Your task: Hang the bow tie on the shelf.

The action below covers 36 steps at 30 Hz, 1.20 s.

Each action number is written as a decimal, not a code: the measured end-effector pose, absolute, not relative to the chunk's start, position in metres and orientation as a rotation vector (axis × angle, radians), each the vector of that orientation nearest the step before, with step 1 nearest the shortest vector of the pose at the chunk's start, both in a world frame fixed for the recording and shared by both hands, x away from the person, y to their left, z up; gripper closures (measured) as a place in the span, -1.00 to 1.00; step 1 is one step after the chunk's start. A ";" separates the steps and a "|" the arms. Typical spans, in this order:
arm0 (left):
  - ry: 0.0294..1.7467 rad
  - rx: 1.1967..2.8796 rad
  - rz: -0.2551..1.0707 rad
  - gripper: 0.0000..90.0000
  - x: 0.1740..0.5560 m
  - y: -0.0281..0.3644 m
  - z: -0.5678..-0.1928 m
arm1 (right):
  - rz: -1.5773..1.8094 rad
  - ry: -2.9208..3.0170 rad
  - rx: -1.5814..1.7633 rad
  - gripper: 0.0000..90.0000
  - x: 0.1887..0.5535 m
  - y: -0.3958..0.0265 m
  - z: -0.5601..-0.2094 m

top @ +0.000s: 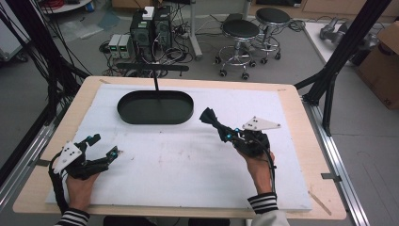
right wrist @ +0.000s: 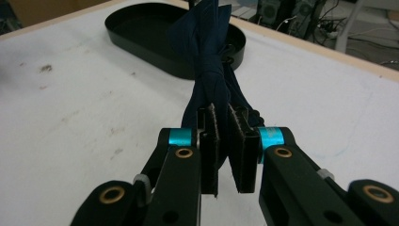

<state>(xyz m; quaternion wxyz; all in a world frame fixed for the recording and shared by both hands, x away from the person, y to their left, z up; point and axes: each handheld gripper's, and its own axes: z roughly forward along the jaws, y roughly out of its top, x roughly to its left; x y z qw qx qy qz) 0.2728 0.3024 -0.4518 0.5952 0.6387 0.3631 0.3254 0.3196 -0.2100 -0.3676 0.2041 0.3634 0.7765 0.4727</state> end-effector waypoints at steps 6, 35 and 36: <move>0.844 1.483 0.755 -0.66 0.273 0.303 -0.452 | 1.322 2.154 0.991 0.85 0.331 -0.196 -0.353; 0.849 1.479 0.754 -0.66 0.273 0.302 -0.452 | 1.464 2.062 0.982 0.85 0.406 -0.144 -0.301; 0.849 1.480 0.754 -0.66 0.273 0.302 -0.452 | 1.468 2.063 0.987 0.85 0.408 -0.142 -0.300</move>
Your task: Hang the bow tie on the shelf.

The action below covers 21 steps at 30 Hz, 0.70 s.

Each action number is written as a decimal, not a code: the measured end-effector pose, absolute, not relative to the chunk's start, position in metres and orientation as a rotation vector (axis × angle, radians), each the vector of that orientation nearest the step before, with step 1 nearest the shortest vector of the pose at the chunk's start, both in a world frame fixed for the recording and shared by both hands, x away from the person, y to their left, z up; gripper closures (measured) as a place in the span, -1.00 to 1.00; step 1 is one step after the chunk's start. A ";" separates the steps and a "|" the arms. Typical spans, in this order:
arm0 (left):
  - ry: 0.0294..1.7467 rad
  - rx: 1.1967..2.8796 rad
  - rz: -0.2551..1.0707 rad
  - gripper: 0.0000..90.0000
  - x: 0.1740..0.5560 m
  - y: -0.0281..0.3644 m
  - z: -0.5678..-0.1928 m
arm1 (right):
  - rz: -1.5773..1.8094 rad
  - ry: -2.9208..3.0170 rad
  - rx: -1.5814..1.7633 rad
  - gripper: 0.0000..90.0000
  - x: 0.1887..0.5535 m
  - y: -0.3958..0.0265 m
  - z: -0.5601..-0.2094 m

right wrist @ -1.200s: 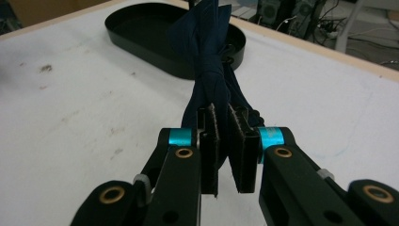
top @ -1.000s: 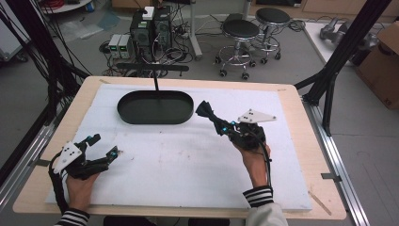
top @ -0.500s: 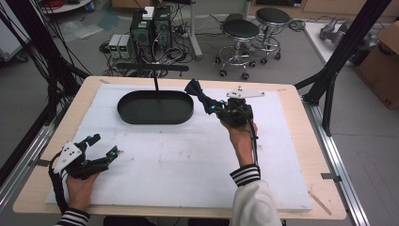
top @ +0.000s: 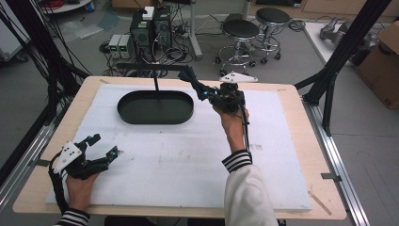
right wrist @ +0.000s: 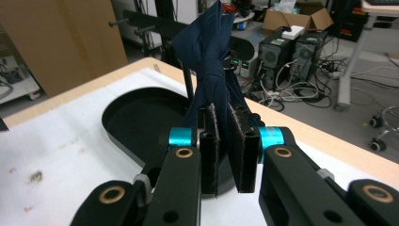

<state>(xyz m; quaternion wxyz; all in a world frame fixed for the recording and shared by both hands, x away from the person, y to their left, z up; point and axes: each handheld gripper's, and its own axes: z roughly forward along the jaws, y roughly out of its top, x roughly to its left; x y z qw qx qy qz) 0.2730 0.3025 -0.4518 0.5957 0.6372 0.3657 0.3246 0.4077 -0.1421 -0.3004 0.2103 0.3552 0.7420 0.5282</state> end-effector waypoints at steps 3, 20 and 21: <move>0.848 1.481 0.755 -0.66 0.273 0.303 -0.452 | 1.465 2.058 0.974 0.85 0.414 -0.137 -0.296; 0.844 1.484 0.755 -0.66 0.273 0.302 -0.452 | 1.461 1.994 0.933 0.85 0.439 -0.114 -0.272; 0.844 1.484 0.755 -0.66 0.273 0.302 -0.452 | 1.459 1.993 0.931 0.85 0.441 -0.112 -0.272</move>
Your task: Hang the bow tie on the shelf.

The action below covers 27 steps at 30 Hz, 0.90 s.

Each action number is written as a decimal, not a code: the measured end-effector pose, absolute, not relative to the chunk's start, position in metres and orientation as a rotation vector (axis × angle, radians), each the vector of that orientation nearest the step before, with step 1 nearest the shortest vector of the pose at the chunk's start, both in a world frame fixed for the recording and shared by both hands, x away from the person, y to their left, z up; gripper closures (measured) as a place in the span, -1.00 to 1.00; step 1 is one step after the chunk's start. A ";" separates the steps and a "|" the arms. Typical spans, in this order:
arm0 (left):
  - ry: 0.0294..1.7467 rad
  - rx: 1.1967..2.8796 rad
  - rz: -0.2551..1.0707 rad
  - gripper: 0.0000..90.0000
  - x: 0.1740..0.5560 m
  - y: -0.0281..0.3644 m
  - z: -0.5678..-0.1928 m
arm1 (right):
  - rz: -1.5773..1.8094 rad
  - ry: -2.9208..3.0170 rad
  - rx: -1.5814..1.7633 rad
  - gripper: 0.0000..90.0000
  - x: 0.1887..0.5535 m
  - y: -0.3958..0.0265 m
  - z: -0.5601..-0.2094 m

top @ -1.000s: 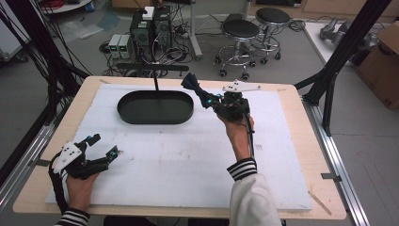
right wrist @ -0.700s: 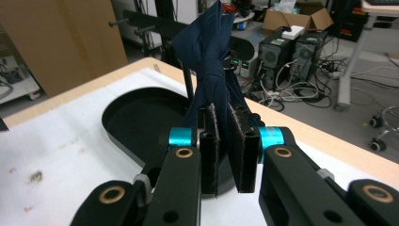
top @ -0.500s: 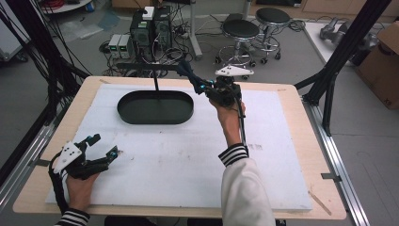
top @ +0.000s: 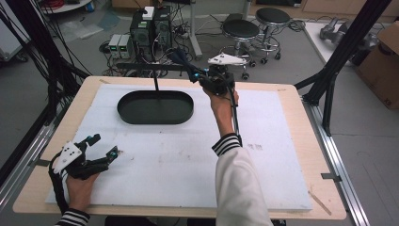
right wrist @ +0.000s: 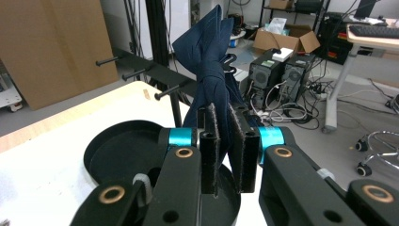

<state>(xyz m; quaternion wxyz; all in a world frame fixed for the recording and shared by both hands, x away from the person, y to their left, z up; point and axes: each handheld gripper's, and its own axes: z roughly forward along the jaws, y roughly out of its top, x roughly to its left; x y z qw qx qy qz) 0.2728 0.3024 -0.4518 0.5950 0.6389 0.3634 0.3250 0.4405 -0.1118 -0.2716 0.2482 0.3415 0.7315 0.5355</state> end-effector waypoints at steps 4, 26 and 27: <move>0.843 1.483 0.756 -0.66 0.273 0.302 -0.452 | 1.448 1.992 0.902 0.85 0.444 -0.103 -0.269; 0.850 1.481 0.754 -0.66 0.273 0.303 -0.452 | 1.498 2.031 0.873 0.85 0.462 -0.067 -0.286; 0.850 1.481 0.754 -0.66 0.273 0.303 -0.452 | 1.499 2.038 0.871 0.85 0.462 -0.066 -0.287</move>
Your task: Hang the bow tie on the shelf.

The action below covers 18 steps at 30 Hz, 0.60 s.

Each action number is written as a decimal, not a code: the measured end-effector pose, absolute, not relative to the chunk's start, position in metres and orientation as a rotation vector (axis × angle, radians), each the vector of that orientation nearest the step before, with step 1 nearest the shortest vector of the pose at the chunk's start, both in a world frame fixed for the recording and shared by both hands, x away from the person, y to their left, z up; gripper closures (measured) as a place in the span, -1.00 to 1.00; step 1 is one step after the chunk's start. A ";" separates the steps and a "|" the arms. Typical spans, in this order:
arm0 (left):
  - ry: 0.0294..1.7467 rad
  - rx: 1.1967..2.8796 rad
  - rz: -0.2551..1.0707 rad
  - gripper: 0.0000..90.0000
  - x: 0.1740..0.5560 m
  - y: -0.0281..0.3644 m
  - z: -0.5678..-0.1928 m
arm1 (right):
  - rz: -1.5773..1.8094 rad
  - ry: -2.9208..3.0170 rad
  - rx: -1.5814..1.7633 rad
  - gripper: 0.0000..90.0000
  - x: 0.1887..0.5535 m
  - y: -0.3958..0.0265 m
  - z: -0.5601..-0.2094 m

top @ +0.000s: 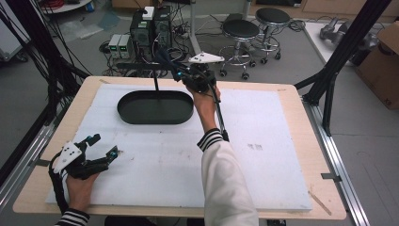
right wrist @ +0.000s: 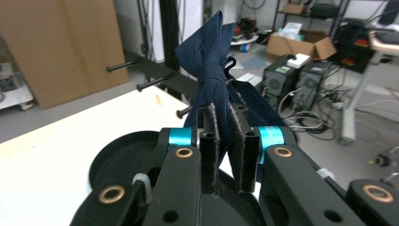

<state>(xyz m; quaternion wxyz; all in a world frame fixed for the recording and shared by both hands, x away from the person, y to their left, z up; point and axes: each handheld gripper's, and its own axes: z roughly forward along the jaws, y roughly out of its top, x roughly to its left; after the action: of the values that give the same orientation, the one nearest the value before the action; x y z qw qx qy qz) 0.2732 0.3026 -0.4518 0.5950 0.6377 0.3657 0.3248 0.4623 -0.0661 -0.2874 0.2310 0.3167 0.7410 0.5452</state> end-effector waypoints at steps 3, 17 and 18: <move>0.850 1.481 0.753 -0.65 0.273 0.303 -0.452 | 1.497 2.056 0.866 0.85 0.463 -0.063 -0.290; 0.851 1.483 0.751 -0.65 0.273 0.303 -0.452 | 1.446 2.172 0.881 0.85 0.467 -0.050 -0.307; 0.851 1.482 0.751 -0.65 0.273 0.303 -0.452 | 1.445 2.176 0.882 0.85 0.467 -0.050 -0.307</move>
<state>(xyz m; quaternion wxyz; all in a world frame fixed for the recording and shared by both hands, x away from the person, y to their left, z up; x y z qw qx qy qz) 0.2732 0.3027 -0.4518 0.5952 0.6379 0.3665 0.3232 0.4666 -0.0501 -0.3072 0.1913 0.3139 0.7747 0.5145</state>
